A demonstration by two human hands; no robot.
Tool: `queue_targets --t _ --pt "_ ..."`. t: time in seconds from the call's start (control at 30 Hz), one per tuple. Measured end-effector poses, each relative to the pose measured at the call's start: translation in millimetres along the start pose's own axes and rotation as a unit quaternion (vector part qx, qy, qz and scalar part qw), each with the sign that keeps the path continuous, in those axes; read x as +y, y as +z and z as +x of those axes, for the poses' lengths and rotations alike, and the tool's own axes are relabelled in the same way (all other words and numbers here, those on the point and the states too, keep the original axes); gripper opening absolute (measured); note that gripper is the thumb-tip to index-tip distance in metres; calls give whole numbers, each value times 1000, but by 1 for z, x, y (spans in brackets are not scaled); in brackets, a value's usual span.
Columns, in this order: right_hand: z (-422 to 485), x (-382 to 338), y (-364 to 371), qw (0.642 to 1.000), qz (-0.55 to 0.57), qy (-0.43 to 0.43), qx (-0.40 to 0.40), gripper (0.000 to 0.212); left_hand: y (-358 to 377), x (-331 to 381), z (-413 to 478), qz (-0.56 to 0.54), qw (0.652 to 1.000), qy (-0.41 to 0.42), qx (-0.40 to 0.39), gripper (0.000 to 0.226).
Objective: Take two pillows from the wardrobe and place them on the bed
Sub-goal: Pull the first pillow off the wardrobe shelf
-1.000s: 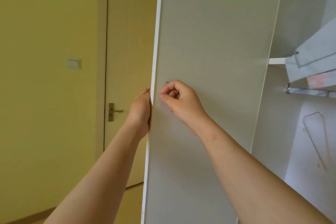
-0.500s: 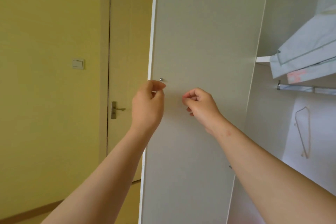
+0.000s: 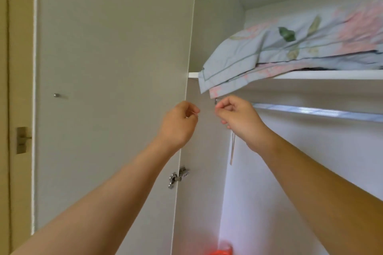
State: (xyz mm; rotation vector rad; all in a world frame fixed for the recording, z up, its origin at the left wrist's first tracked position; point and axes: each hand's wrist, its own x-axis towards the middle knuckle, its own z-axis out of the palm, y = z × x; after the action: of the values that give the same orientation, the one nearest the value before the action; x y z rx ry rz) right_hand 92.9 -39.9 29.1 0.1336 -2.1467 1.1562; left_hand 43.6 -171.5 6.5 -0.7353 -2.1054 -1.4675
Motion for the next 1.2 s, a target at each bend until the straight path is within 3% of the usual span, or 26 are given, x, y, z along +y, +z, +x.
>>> queue_targets --t 0.17,0.37,0.57,0.73,0.8,0.93,1.07,1.2 --pt "8 8 -72 993 -77 -13 84 22 47 38 28 -18 997 67 -23 11" --pt "37 -1 -137 968 -181 -56 164 11 79 81 77 3 983 182 -14 21" --pt "81 -6 -178 922 -311 -91 210 10 104 113 138 61 956 285 36 23" --pt "110 1 -198 874 -417 -58 241 26 121 124 181 95 919 369 101 29" --pt "119 5 -203 867 -432 -44 247 30 126 127 197 120 913 375 103 33" --pt "128 17 -209 894 -387 20 227 33 137 128 222 180 910 373 -17 40" --pt "131 19 -213 903 -356 36 238 31 150 123 236 174 903 392 25 54" --pt "130 21 -214 907 -345 35 240 30 151 130 251 179 934 305 53 64"
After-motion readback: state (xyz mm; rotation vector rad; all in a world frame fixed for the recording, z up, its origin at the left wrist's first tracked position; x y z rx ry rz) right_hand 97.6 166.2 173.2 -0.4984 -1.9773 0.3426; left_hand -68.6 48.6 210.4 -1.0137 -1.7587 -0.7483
